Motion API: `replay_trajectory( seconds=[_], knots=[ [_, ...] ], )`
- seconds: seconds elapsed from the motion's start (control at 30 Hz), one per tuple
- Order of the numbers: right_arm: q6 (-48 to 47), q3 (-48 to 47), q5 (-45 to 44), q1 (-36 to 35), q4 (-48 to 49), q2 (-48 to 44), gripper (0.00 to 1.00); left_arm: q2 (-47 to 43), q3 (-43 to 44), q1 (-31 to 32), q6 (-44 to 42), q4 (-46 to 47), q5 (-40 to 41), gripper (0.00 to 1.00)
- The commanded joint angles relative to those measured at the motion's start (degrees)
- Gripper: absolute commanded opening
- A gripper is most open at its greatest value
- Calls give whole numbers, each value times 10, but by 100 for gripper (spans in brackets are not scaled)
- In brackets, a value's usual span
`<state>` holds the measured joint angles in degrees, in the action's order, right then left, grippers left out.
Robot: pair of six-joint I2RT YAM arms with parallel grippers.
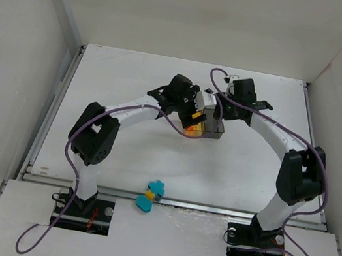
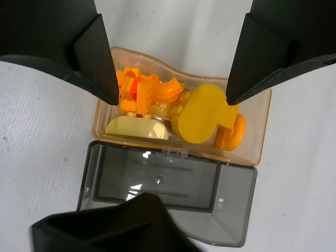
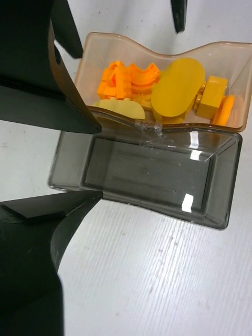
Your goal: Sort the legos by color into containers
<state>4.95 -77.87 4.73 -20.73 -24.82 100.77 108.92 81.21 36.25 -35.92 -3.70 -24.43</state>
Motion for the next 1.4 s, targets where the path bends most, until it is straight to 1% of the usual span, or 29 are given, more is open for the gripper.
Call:
replay_trajectory(
  seconds=[0.0, 0.07, 0.1, 0.13, 0.17, 0.2, 0.23, 0.27, 0.3, 0.33, 0.37, 0.4, 0.43, 0.47, 0.6, 0.7, 0.83, 0.87, 0.93, 0.97, 1.03, 1.2, 1.37],
  knots=[
    [1, 3, -38, -15, -18, -65, 53, -99, -9, 1, 63, 30, 39, 81],
    [-8, 20, -45, -40, -23, -98, 59, -142, -41, 1, 110, 30, 82, 81],
    [-8, 29, -45, -48, -29, -110, 61, -197, -56, 1, 125, 20, 118, 81],
    [-8, 41, -30, -66, -30, -123, 63, -227, -96, -15, 141, 14, 131, 81],
    [-8, 69, -18, -75, -23, -145, 70, -258, -120, -24, 158, 4, 145, 81],
    [-8, 82, -8, -86, -17, -155, 73, -292, -146, -32, 197, 4, 185, 81],
    [-8, 96, 2, -98, -10, -163, 75, -359, -172, -39, 222, -3, 215, 81],
    [-8, 107, 9, -129, -10, -168, 77, -393, -225, -45, 246, -9, 247, 81],
    [-8, 122, 9, -148, -10, -168, 83, -426, -251, -53, 270, -9, 278, 81],
    [-8, 127, 4, -170, -10, -168, 85, -488, -273, -53, 315, -15, 339, 81],
    [-8, 133, 4, -210, -10, -168, 87, -519, -313, -53, 338, -15, 364, 81],
    [-8, 143, 4, -229, -10, -163, 91, -545, -331, -53, 359, -15, 386, 81],
    [-8, 150, 11, -251, -10, -163, 91, -569, -345, -53, 377, -15, 418, 81],
    [-17, 156, 16, -290, -3, -163, 93, -605, -367, -53, 405, -15, 427, 81],
    [-26, 163, 31, -359, -10, -163, 93, -639, -399, -59, 419, -22, 432, 81],
    [-19, 169, 31, -383, -18, -157, 87, -651, -407, -59, 419, -27, 440, 81],
    [2, 209, 19, -418, 5, -152, 85, -651, -407, -59, 402, -32, 440, 81],
    [13, 215, 12, -426, 5, -146, 80, -651, -407, -59, 397, -32, 440, 81],
    [24, 215, 12, -440, 11, -131, 76, -645, -407, -52, 392, -32, 447, 81],
    [30, 220, 12, -446, 19, -120, 70, -645, -407, -47, 392, -32, 447, 82],
    [53, 221, 26, -451, 27, -110, 67, -645, -412, -47, 392, -32, 456, 82],
    [95, 226, 16, -483, 58, -98, 67, -656, -418, -47, 387, -32, 461, 82],
    [163, 226, -26, -504, 75, -81, 67, -661, -424, -47, 386, -32, 467, 82]
  ],
)
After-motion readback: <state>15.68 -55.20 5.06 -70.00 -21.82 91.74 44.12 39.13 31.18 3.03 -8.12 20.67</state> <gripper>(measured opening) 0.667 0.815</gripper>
